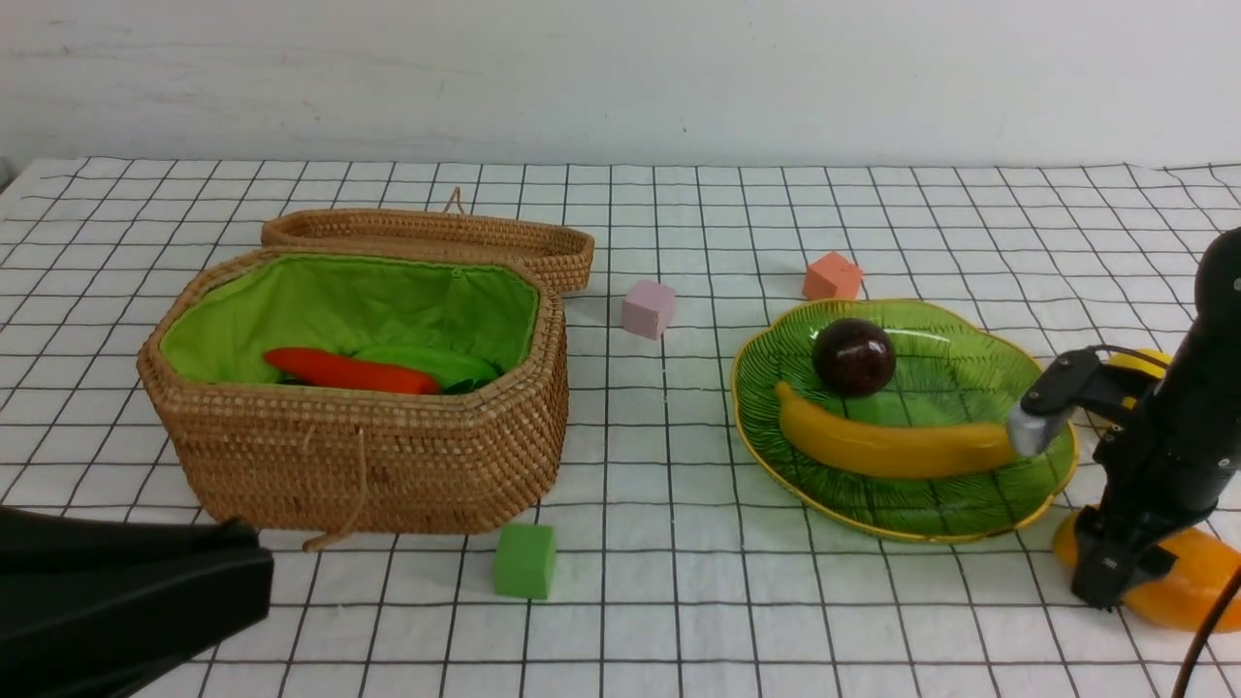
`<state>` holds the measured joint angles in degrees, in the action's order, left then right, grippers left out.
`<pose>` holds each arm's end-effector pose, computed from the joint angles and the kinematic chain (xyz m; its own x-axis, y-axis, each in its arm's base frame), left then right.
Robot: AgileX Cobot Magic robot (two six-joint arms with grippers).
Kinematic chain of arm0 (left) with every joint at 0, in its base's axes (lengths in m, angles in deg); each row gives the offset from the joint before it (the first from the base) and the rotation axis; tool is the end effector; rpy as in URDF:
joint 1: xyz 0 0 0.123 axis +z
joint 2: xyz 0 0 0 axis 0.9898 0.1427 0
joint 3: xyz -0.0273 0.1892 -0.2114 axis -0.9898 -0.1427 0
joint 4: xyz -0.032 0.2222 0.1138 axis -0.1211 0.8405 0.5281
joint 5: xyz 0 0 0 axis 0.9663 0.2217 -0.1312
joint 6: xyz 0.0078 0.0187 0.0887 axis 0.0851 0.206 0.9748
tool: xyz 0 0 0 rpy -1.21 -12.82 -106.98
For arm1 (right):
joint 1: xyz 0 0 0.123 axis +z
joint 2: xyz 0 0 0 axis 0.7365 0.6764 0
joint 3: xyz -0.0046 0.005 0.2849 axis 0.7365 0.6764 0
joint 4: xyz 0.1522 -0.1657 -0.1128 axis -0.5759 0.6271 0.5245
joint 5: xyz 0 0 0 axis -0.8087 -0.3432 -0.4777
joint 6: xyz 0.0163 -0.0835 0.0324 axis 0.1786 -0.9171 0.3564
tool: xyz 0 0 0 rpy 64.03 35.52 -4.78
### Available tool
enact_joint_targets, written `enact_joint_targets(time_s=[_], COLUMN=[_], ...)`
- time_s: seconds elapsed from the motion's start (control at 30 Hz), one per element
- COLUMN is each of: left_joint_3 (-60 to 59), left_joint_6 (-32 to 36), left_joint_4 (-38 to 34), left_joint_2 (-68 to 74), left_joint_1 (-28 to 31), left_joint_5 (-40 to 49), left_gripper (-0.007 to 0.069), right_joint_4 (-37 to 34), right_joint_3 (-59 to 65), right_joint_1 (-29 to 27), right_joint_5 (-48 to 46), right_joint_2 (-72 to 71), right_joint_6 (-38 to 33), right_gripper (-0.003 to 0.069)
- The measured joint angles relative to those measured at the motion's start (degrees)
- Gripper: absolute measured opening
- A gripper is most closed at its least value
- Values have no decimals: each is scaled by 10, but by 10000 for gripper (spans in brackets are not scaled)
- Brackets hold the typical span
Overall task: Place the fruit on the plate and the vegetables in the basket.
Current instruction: Use the right arm to grab a mango and put it into the right plate
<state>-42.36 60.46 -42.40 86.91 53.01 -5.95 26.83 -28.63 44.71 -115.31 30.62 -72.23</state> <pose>0.0625 -0.0722 0.3788 -0.2190 0.1816 -0.9587 0.7675 0.6388 -0.0543 0.3631 -0.0078 0.1606 -0.7105 -0.6968 -0.0983 -0.7027 0.7100 0.0464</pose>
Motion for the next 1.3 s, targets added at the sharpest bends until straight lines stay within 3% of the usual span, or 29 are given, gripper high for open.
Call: enact_joint_targets(time_s=[0.07, 0.1, 0.13, 0.23, 0.33, 0.67, 0.8, 1.07, 1.17, 1.3], left_joint_3=[0, 0, 0, 0, 0, 0, 0, 0, 0, 0], left_joint_6=[0, 0, 0, 0, 0, 0, 0, 0, 0, 0], left_joint_4=[0, 0, 0, 0, 0, 0, 0, -1, -1, -2], left_joint_2=[2, 2, 2, 2, 2, 2, 2, 2, 2, 2], left_joint_1=[0, 0, 0, 0, 0, 0, 0, 0, 0, 0], left_joint_5=[0, 0, -1, -6, -16, -25, -27, -37, -37, -33], left_gripper=[28, 28, 28, 29, 29, 33, 34, 36, 36, 36], right_joint_4=[-5, -7, -20, -53, -88, -148, -161, -174, -174, -170], right_joint_3=[0, 0, -8, -42, -81, -110, -110, -116, -126, -138], right_joint_1=[1, 1, 3, 11, 25, 42, 42, 45, 44, 33], right_joint_5=[-23, -23, -45, -71, -53, 225, 280, 286, 252, 179], right_joint_2=[-11, -12, -29, -68, -93, -8, 20, 27, 18, -15], right_joint_6=[64, 64, 126, 223, 271, 272, 254, 251, 253, 299], right_gripper=[562, 562, 562, 562, 562, 562, 562, 677, 673, 609])
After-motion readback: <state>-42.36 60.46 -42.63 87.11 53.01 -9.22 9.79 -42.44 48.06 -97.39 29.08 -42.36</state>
